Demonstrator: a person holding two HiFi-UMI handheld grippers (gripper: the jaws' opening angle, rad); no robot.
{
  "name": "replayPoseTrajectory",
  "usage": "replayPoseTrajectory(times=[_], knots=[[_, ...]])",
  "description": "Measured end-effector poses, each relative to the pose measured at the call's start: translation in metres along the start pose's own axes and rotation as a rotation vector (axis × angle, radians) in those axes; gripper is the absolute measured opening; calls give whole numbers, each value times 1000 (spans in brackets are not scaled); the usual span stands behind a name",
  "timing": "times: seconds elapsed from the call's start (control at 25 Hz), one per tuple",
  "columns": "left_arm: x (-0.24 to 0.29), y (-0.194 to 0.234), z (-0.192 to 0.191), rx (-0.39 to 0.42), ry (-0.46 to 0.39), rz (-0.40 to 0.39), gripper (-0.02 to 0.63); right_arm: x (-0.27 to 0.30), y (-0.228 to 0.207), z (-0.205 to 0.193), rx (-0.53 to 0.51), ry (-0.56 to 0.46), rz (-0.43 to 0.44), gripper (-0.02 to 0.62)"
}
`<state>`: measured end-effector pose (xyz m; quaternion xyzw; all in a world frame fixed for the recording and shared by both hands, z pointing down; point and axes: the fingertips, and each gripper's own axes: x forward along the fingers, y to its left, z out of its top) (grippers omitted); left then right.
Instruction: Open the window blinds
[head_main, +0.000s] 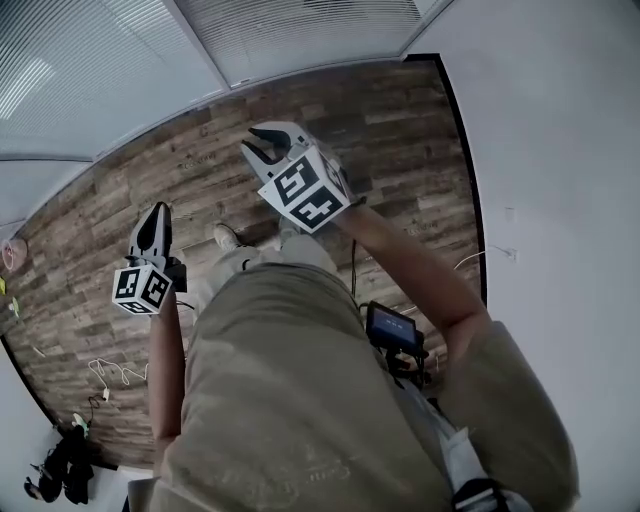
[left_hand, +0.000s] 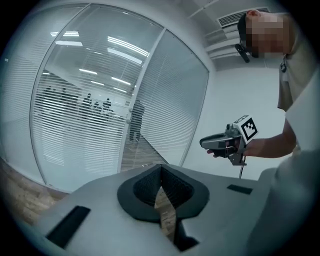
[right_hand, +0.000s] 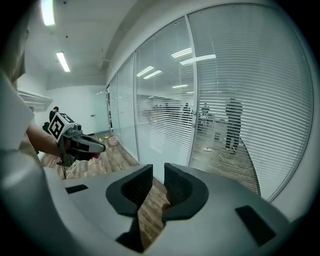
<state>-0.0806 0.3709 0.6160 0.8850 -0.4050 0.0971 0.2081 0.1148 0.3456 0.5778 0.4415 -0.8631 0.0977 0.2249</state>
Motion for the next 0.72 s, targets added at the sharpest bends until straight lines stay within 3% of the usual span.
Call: replayPoseTrajectory(times=[0.32,0.72], knots=[[6,-27,3,-1,-15,-57,12,-21,-2,4,-55,7,3,80],[6,-18,9,-13,-40,-95,12,-15,11,28,-119,30,18,80]])
